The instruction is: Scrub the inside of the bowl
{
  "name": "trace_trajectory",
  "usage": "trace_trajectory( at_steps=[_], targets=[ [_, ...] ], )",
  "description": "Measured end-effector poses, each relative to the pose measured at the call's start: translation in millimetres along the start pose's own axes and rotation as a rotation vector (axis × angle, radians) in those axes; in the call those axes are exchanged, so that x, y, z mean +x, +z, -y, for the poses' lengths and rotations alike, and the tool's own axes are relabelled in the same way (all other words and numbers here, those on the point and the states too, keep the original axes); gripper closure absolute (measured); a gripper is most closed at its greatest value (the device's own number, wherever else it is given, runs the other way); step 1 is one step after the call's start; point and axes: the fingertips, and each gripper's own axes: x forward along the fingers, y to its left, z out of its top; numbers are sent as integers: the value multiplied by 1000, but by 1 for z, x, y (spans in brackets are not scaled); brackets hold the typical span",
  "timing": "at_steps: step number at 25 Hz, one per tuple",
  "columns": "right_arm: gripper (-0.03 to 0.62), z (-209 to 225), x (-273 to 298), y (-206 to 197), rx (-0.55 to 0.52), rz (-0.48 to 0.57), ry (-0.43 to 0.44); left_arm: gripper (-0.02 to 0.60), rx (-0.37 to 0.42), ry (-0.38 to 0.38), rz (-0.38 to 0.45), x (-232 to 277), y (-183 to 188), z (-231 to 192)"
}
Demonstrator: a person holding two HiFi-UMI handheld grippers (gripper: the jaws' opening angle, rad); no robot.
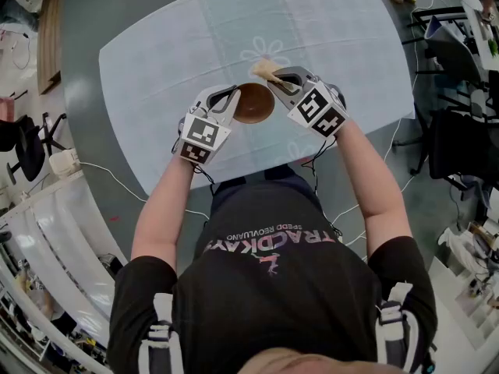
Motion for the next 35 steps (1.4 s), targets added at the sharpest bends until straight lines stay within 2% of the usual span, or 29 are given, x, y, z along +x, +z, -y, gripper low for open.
trace_trajectory(
  at_steps=[3, 6, 9, 12, 15, 17, 24, 29, 32, 35],
  targets=[
    [562, -10, 2, -3, -276, -36, 64, 555, 121, -91, -13, -1, 0, 20],
    [562, -29, 6, -13, -513, -90, 148, 555, 184, -158, -24, -2, -5, 34],
    [562, -42, 8, -20, -633, -110, 205, 555, 213, -194, -28, -1, -4, 40],
    [562, -44, 11, -21, -690, -116, 207, 555, 204, -191, -31, 0, -4, 37],
    [562, -38, 11, -21, -665, -114, 189, 555, 134, -156, -8, 0, 2, 25],
    [562, -31, 9, -21, -620, -109, 174, 555, 54, -118, 16, -1, 8, 15],
    [562, -13, 5, -29, -374, -83, 101, 555, -320, 79, 97, -1, 10, -29],
    [562, -16, 9, -40, -237, -78, 83, 555, -548, 197, 141, 0, 5, -49],
    [562, -28, 15, -43, -178, -72, 91, 555, -626, 251, 163, -1, 4, -58],
    [562, -42, 23, -41, -136, -56, 102, 555, -650, 276, 176, 0, 6, -64]
  ],
)
